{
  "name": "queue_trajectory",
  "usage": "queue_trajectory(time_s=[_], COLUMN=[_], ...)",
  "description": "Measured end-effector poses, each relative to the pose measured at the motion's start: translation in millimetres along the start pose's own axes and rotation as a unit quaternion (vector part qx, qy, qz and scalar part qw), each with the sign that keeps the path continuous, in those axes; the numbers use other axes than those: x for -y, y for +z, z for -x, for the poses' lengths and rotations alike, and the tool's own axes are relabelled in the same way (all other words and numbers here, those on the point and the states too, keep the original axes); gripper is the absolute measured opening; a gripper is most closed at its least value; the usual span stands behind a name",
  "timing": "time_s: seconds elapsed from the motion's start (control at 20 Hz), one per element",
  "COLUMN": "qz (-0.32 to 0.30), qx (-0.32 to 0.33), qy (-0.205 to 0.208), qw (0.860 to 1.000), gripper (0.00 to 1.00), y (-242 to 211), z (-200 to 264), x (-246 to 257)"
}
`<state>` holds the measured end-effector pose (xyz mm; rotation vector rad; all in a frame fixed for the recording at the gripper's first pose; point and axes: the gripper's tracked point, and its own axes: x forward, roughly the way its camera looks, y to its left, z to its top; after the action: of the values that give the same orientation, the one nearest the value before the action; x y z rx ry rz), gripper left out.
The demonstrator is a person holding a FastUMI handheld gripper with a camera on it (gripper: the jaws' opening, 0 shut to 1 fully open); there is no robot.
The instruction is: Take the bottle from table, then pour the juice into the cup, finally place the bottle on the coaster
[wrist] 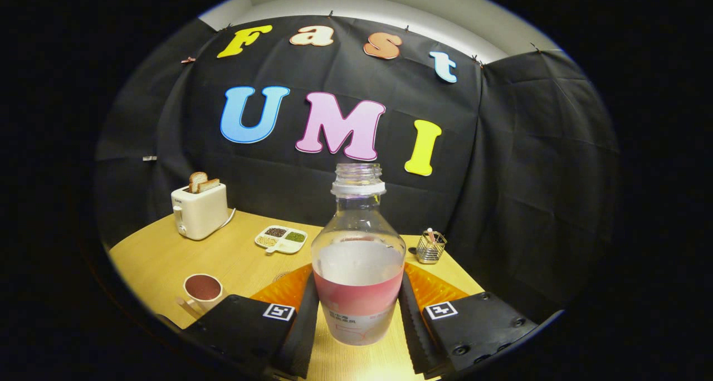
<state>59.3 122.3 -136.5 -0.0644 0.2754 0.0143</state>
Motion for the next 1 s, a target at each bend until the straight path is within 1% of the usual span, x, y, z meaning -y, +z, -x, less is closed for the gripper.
queue_trajectory(time_s=[0.15,0.3,0.45,0.55,0.7,0.85,1.0], qz=[0.028,0.063,0.117,0.158,0.226,0.291,0.370], qx=[0.015,0.021,0.016,0.016,0.015,0.008,0.000], qy=[0.018,0.044,0.063,0.075,0.076,0.070,0.066], qw=[0.999,0.997,0.991,0.984,0.971,0.954,0.927], gripper=[0.70,0.70,0.70,0.70,0.70,0.69,0.69], y=[15.1,18.6,10.7,3.7,-10.8,-26.8,-44.1], z=[1.2,2.2,0.8,-1.5,-8.0,-19.6,-28.0], x=[-20.7,-45.7,-66.4,-77.8,-85.0,-88.0,-92.9])
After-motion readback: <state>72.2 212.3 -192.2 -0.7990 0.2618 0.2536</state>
